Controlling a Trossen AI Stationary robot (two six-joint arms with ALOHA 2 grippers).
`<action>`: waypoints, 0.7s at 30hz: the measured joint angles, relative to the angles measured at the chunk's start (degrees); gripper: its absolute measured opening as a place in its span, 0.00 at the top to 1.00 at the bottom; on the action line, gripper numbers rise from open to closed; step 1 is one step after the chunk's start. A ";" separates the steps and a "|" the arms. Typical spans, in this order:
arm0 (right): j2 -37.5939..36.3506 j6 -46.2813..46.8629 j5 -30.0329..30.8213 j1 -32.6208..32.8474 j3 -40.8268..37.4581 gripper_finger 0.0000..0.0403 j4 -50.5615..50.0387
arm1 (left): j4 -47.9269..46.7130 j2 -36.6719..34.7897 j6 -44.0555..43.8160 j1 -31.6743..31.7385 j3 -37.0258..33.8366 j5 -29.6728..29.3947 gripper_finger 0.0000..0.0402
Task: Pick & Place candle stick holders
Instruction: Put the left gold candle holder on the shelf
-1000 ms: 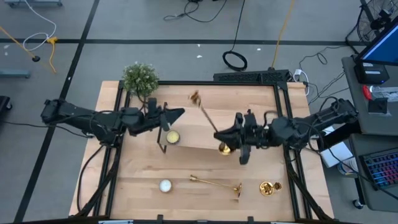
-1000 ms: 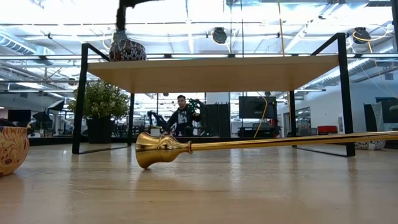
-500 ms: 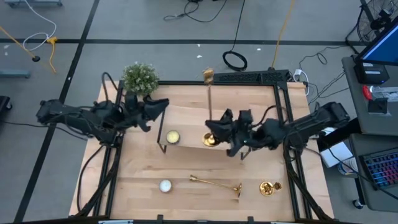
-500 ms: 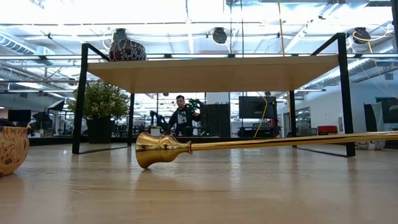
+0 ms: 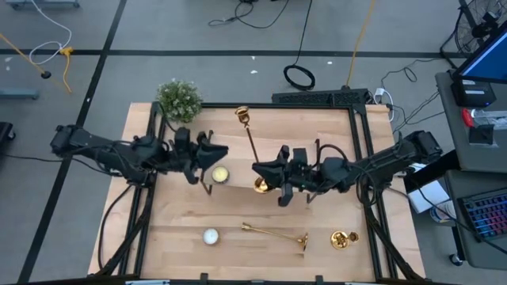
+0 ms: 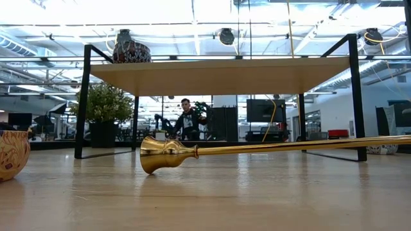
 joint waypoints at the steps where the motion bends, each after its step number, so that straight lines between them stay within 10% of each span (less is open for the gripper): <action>1: -0.03 0.19 0.00 0.00 0.00 0.97 0.05 | 1.21 0.92 0.23 -0.29 0.00 0.30 0.78; 21: -0.02 1.49 -0.02 -0.02 0.00 0.96 -0.07 | -9.86 9.26 4.31 -0.70 14.11 4.34 0.43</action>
